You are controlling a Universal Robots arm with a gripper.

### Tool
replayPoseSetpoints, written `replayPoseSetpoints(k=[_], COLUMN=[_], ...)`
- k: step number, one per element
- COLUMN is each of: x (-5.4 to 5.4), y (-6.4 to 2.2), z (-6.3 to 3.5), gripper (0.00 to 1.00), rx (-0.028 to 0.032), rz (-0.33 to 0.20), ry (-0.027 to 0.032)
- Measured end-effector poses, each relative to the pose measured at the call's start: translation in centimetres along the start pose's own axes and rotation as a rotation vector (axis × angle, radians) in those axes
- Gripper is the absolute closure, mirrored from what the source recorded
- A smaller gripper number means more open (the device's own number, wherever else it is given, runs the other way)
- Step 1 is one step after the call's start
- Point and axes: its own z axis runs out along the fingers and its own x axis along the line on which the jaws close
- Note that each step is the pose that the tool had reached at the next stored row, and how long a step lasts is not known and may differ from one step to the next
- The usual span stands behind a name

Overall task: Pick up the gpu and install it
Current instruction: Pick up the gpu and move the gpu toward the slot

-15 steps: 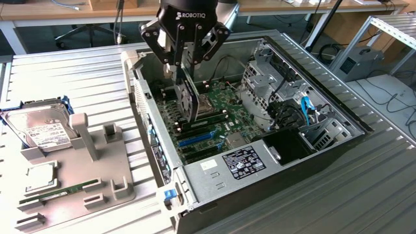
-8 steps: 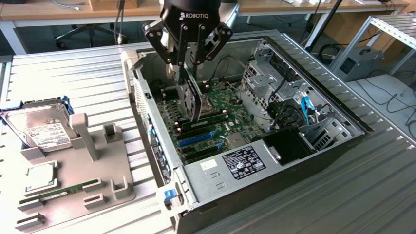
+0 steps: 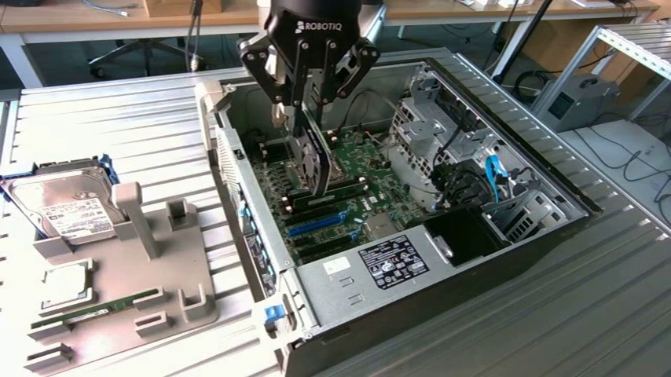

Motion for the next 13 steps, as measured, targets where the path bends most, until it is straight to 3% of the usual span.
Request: replayPoseSetpoints(k=[13], x=[-0.57], y=[0.12], z=[0.8], gripper=[0.74], rx=[0.0028], rz=[0.0], ry=[-0.0001])
